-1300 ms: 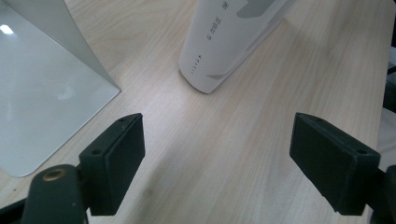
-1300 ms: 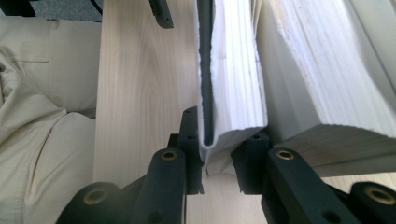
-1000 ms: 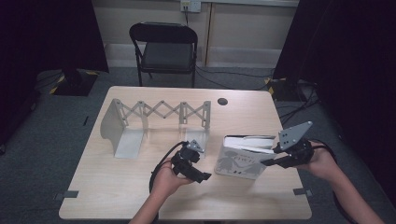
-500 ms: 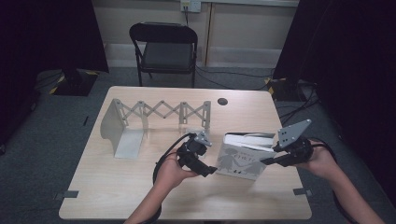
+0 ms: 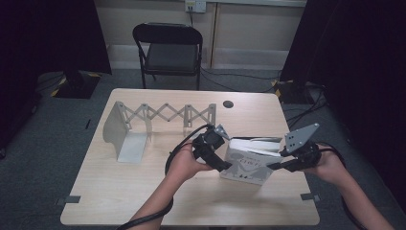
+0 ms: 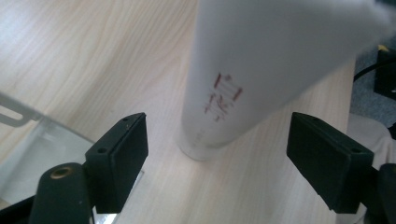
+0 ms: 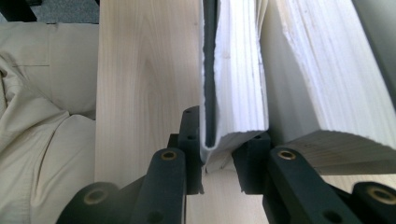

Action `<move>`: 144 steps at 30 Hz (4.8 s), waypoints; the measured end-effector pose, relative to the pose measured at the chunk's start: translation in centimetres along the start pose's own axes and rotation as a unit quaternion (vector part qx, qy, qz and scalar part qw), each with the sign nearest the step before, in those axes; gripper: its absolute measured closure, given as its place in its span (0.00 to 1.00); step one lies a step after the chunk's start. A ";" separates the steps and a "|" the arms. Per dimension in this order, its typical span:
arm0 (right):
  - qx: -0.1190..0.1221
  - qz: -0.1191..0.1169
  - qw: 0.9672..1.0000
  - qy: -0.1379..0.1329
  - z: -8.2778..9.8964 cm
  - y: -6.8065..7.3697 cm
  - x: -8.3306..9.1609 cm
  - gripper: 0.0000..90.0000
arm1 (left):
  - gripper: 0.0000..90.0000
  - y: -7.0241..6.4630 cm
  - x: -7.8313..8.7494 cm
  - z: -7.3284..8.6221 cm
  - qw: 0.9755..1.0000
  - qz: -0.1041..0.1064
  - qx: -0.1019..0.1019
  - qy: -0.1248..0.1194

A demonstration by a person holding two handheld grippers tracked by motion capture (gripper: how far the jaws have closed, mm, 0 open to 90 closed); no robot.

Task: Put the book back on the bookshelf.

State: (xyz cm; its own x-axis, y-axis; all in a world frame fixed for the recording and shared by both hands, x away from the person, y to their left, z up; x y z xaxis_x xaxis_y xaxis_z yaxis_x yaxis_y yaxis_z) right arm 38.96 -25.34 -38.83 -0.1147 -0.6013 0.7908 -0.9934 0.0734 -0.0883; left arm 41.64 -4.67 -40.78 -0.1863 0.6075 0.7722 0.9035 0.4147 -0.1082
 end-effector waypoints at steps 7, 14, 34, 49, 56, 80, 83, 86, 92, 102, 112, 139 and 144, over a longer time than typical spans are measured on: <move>-0.001 -0.001 1.000 0.000 0.0 -0.1 0.0 0.83 | 0.23 -0.1 -0.6 -1.2 1.000 0.010 -0.006 -0.003; -0.003 -0.001 1.000 0.000 0.0 0.0 0.0 0.83 | 0.23 -0.4 -1.2 -2.1 1.000 0.010 -0.018 0.006; -0.023 -0.001 1.000 -0.013 0.5 -0.2 0.0 0.76 | 0.41 -2.0 -1.7 -3.5 0.997 0.026 -0.068 0.008; -0.039 0.014 0.999 -0.022 1.5 -0.6 0.0 0.68 | 0.50 -2.5 -1.6 -3.7 0.996 0.032 -0.080 0.029; -0.048 0.018 0.998 -0.035 1.7 -0.7 -0.1 0.68 | 0.49 -3.2 -1.6 -4.2 0.994 0.034 -0.088 0.047; -0.055 0.016 0.998 -0.039 1.8 -0.7 -0.1 0.68 | 0.29 -3.8 -3.3 -5.7 0.989 0.011 -0.079 0.121; -0.056 0.016 0.998 -0.038 1.8 -0.7 -0.1 0.68 | 0.25 -3.8 -3.3 -5.8 0.988 0.007 -0.089 0.128; -0.058 0.015 0.997 -0.039 1.8 -0.7 -0.2 0.68 | 0.20 -3.9 -3.4 -5.8 0.988 0.005 -0.079 0.132; -0.059 0.016 0.997 -0.038 1.8 -0.7 -0.2 0.69 | 0.23 -3.7 -3.5 -6.0 0.988 -0.010 -0.078 0.136; -0.059 0.013 0.997 -0.037 1.9 -0.6 -0.3 0.70 | 0.26 -4.0 -4.0 -6.4 0.986 0.003 -0.080 0.148; -0.059 0.015 0.998 -0.035 1.8 -0.7 -0.3 0.72 | 0.32 -4.2 -3.9 -6.4 0.985 0.006 -0.095 0.143; -0.018 0.008 0.997 -0.070 2.1 0.8 -0.7 0.45 | 0.55 -4.9 -2.9 -6.2 0.978 -0.013 -0.115 0.174; -0.012 -0.002 0.998 -0.069 1.7 1.0 -1.0 0.41 | 0.55 -4.8 -2.7 -5.9 0.978 -0.009 -0.112 0.174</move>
State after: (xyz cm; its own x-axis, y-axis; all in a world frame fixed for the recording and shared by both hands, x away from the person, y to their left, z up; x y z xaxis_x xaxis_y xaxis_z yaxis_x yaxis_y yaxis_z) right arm 38.03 -26.06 -40.74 -0.1129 -0.7053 0.6998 -0.9935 0.0896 -0.0700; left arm 40.07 -12.31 -38.63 -0.0947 0.3175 0.9435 0.9707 0.2396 0.0168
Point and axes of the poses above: each handheld gripper's, and its own axes: x roughly backward along the jaws, z roughly out of its underside, y roughly to its left, the point moved 7 cm from there along -x, roughly forward along the jaws, and after that the axes turned 4 degrees about x, right-handed, at the moved point
